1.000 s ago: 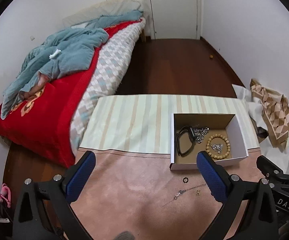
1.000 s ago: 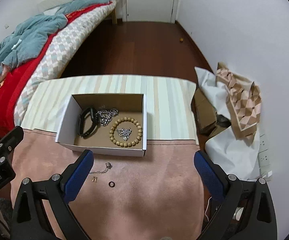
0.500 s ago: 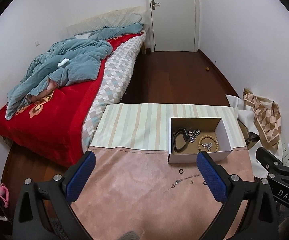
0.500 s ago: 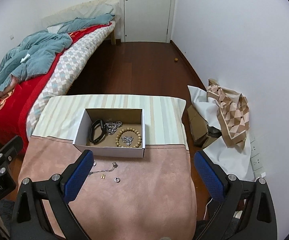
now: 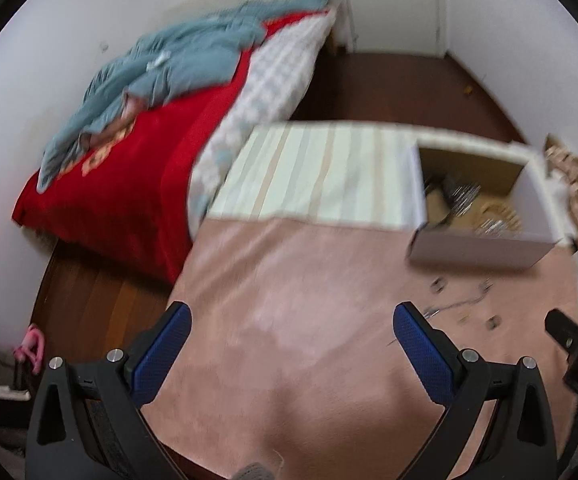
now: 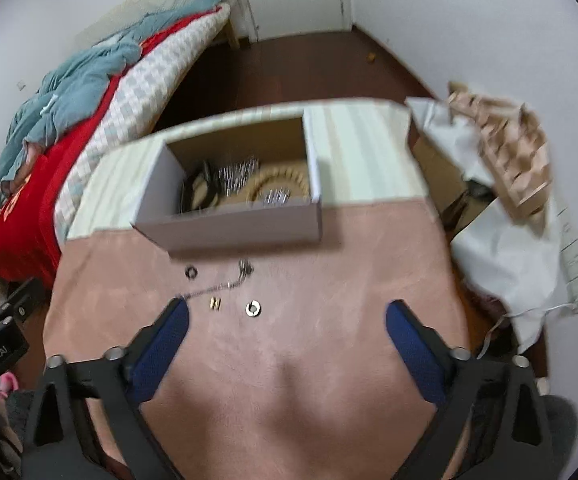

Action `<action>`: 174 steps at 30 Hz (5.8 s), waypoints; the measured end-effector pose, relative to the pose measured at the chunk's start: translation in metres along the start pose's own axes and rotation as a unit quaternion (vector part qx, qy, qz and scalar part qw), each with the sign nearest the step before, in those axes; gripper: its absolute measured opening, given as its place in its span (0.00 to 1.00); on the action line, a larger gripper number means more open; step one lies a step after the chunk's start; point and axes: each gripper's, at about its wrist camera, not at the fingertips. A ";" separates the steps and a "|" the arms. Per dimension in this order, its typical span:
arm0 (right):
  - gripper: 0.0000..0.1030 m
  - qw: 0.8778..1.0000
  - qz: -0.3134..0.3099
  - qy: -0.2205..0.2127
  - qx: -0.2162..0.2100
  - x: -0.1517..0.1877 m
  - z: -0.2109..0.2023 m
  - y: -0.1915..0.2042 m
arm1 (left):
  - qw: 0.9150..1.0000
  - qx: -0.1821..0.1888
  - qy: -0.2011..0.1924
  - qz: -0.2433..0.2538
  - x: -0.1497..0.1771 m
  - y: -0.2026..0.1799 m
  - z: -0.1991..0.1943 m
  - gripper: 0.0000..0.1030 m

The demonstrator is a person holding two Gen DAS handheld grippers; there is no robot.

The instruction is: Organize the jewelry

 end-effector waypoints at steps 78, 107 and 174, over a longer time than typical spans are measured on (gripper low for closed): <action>0.13 0.996 0.061 -0.057 0.015 -0.011 0.003 -0.063 | 0.977 0.185 -0.046 0.100 -0.048 -0.115 -0.002 0.02; 0.13 0.995 0.086 -0.043 0.029 -0.008 0.015 -0.088 | 0.975 0.185 0.043 0.117 -0.019 -0.158 0.062 0.41; 1.00 0.996 -0.044 -0.013 0.080 -0.105 0.019 0.031 | 0.994 0.100 -0.024 0.044 -0.109 -0.018 0.014 1.00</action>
Point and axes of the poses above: each gripper's, at about its wrist camera, not at the fingertips, and z roughly the way its jaws point, y to its left, x to its underside, and after that the axes turned 14 degrees about z, right-handed
